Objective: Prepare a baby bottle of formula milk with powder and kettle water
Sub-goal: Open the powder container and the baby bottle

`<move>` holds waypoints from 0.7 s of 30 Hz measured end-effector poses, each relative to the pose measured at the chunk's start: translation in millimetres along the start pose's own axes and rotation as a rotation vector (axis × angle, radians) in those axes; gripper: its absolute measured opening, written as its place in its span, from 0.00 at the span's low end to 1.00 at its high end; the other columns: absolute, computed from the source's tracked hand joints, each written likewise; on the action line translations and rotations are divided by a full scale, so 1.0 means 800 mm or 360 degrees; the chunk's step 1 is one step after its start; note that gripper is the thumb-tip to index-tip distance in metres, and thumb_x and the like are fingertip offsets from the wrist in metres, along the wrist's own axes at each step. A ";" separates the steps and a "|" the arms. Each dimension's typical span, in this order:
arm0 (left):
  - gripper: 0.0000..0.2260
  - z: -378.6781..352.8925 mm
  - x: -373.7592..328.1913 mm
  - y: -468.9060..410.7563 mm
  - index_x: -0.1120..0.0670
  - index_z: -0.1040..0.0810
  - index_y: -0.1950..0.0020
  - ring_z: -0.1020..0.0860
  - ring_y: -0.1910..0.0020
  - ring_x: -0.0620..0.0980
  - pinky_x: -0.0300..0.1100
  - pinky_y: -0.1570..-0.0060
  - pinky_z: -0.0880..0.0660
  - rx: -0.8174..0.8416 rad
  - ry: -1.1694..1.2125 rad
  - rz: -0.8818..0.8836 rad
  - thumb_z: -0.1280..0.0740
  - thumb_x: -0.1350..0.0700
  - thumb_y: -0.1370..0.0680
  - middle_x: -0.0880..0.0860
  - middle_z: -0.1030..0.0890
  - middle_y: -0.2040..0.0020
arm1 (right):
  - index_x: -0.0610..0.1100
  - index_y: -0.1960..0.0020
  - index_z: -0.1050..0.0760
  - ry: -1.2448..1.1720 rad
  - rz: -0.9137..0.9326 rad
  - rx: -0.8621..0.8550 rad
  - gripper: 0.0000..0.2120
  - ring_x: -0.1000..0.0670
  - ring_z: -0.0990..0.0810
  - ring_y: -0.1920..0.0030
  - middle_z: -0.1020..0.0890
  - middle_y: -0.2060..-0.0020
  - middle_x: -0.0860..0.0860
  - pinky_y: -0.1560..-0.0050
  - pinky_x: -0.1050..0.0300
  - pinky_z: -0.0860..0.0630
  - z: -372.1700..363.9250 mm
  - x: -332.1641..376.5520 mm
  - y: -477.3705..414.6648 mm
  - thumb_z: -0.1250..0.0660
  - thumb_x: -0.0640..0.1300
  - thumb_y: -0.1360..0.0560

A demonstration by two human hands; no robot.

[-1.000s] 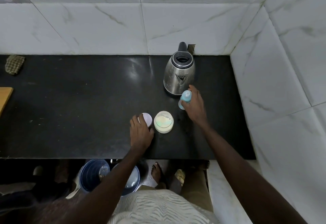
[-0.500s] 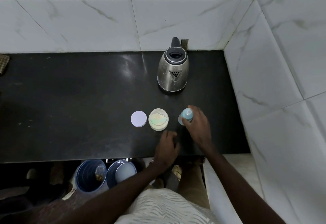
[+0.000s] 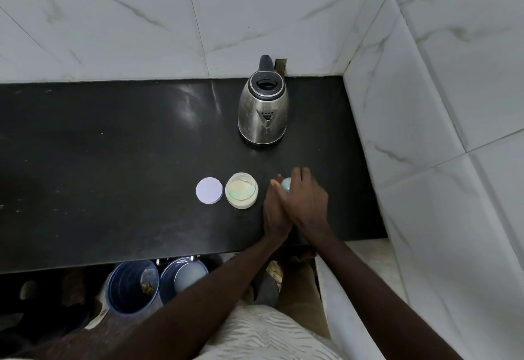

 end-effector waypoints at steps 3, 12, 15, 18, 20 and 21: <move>0.20 0.019 -0.029 -0.006 0.61 0.21 0.39 0.16 0.51 0.57 0.48 0.51 0.20 -0.0321 -0.0639 -0.0257 0.36 0.46 0.20 0.59 0.15 0.49 | 0.46 0.37 0.30 0.0138 -0.0028 0.0123 0.27 0.41 0.15 0.57 0.17 0.52 0.46 0.60 0.49 0.21 -0.013 -0.007 -0.003 0.44 0.68 0.19; 0.11 0.023 -0.043 -0.016 0.54 0.20 0.48 0.17 0.57 0.51 0.42 0.55 0.25 -0.0243 -0.0713 -0.0348 0.23 0.54 0.26 0.52 0.15 0.55 | 0.52 0.37 0.30 0.0278 0.0778 0.0477 0.25 0.41 0.17 0.52 0.21 0.47 0.48 0.60 0.50 0.26 -0.024 -0.008 -0.029 0.48 0.68 0.21; 0.13 0.027 -0.037 -0.016 0.56 0.19 0.44 0.18 0.49 0.47 0.42 0.45 0.22 -0.0135 -0.0418 -0.0402 0.23 0.54 0.25 0.50 0.15 0.47 | 0.55 0.33 0.32 0.0210 0.1062 0.0656 0.17 0.48 0.23 0.41 0.28 0.39 0.51 0.52 0.49 0.22 -0.019 -0.002 -0.026 0.40 0.61 0.18; 0.21 0.026 -0.031 -0.021 0.57 0.20 0.38 0.21 0.43 0.42 0.35 0.35 0.26 -0.0061 -0.0386 -0.0269 0.30 0.42 0.22 0.50 0.18 0.41 | 0.57 0.25 0.35 0.0213 0.1133 0.0747 0.25 0.47 0.30 0.32 0.32 0.28 0.50 0.43 0.50 0.23 -0.011 -0.005 -0.028 0.32 0.53 0.20; 0.24 0.029 -0.027 -0.022 0.60 0.21 0.35 0.23 0.40 0.43 0.30 0.34 0.30 -0.0067 -0.0335 -0.0232 0.29 0.43 0.22 0.55 0.18 0.39 | 0.55 0.22 0.37 0.0095 0.0963 0.0768 0.32 0.47 0.31 0.29 0.33 0.25 0.50 0.38 0.47 0.23 -0.004 -0.012 -0.035 0.29 0.56 0.22; 0.20 0.033 -0.027 -0.017 0.58 0.21 0.36 0.22 0.41 0.43 0.28 0.36 0.30 -0.0087 -0.0354 -0.0251 0.25 0.49 0.24 0.54 0.17 0.40 | 0.54 0.21 0.37 0.0041 0.0868 0.0754 0.34 0.48 0.31 0.29 0.33 0.25 0.50 0.39 0.47 0.23 -0.001 -0.016 -0.038 0.28 0.58 0.23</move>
Point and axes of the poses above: each hand's wrist, its own y-axis away from the middle knuckle, its own z-axis out of the back of the hand, x = y × z, the point moved 9 cm from there along -y, towards the middle knuckle
